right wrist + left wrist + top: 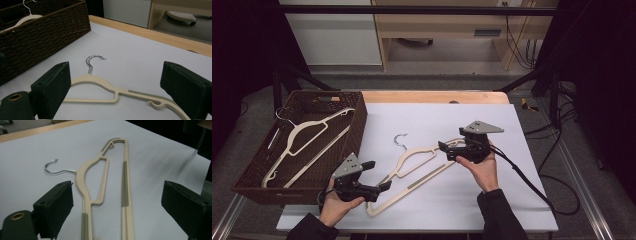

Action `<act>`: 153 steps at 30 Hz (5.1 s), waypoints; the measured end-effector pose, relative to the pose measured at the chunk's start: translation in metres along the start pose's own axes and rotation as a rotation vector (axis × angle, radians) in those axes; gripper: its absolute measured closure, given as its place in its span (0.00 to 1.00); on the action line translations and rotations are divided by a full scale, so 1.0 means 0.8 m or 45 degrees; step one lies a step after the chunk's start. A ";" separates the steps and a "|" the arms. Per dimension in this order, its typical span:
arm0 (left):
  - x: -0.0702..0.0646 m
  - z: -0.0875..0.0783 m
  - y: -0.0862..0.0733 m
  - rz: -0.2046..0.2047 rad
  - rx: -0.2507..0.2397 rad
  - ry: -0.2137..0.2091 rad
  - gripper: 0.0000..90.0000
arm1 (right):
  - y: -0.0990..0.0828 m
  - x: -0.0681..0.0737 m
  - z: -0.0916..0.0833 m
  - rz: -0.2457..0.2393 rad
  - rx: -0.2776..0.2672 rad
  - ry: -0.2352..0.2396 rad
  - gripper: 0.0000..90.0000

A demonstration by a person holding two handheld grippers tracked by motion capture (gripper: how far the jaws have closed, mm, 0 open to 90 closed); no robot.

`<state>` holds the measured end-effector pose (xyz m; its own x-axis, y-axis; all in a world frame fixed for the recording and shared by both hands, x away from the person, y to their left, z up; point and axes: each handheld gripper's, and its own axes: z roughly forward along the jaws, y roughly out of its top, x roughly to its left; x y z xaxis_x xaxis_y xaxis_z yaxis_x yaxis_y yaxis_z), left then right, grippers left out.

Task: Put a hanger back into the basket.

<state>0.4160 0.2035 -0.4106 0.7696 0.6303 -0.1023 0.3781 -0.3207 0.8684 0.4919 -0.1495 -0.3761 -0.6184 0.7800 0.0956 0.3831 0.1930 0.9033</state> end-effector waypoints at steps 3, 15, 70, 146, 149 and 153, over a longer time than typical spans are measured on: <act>-0.001 0.006 -0.004 -0.002 0.017 -0.007 0.11 | 0.001 0.003 0.011 -0.008 0.017 0.005 0.11; 0.002 0.014 -0.019 0.017 0.057 0.009 0.11 | 0.004 0.023 0.076 -0.046 0.109 0.044 0.12; 0.008 0.024 -0.031 0.021 0.097 -0.029 0.13 | -0.025 0.059 0.243 -0.065 0.485 0.043 0.70; 0.038 0.093 0.030 -0.101 0.228 0.041 0.33 | 0.016 0.078 0.165 -0.086 0.329 0.082 0.99; 0.043 0.103 0.031 -0.119 0.249 0.026 0.38 | 0.016 0.079 0.163 -0.086 0.323 0.087 0.99; 0.050 0.116 0.033 -0.141 0.271 -0.003 0.49 | 0.017 0.080 0.160 -0.092 0.312 0.093 0.99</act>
<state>0.5042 0.1545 -0.4368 0.7185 0.6682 -0.1929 0.5601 -0.3916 0.7300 0.5456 -0.0210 -0.4117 -0.6946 0.7157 0.0727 0.4857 0.3920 0.7813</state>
